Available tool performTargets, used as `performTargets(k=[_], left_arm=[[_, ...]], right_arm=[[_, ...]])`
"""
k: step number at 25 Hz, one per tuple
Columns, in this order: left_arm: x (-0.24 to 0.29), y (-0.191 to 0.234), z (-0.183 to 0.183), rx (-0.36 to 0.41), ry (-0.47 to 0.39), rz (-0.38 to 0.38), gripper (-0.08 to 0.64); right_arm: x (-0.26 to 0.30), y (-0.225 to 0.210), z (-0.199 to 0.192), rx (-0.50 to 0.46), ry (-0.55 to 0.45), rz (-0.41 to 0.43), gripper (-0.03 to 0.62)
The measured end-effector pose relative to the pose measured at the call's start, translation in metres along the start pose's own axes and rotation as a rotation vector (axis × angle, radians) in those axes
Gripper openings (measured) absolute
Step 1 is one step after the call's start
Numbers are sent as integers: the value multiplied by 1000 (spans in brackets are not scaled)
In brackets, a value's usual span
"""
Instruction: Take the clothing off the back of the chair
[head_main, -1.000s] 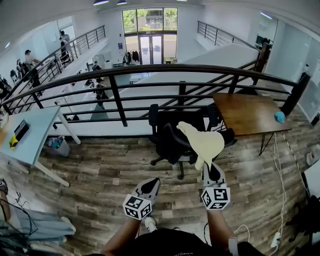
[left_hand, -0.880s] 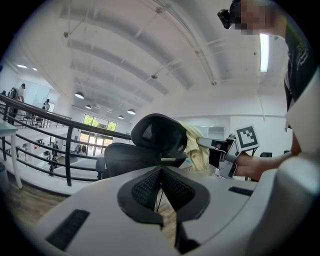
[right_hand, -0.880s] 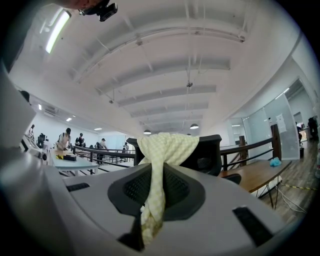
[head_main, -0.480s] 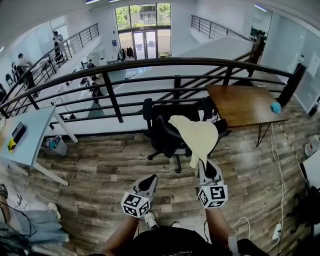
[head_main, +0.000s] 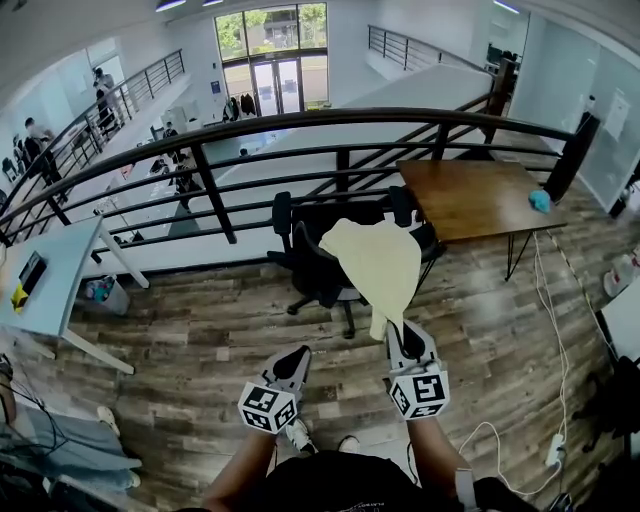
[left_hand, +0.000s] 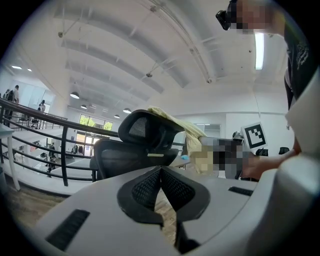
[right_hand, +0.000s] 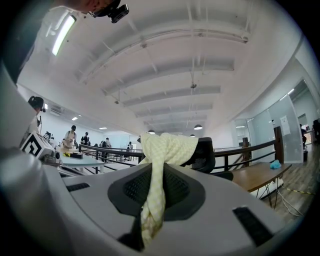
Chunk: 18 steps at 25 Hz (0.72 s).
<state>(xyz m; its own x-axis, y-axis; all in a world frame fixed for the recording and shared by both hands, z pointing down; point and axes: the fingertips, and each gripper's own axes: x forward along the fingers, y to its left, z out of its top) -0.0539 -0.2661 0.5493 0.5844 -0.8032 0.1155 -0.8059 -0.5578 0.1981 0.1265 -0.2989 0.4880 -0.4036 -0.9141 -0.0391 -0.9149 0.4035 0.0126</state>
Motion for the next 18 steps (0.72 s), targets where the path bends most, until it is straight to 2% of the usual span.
performTargets(k=[18], left_arm=[[-19,-55,-35,5,49,3,12]], right_arm=[[-71,0,-38,10,45,31,52]])
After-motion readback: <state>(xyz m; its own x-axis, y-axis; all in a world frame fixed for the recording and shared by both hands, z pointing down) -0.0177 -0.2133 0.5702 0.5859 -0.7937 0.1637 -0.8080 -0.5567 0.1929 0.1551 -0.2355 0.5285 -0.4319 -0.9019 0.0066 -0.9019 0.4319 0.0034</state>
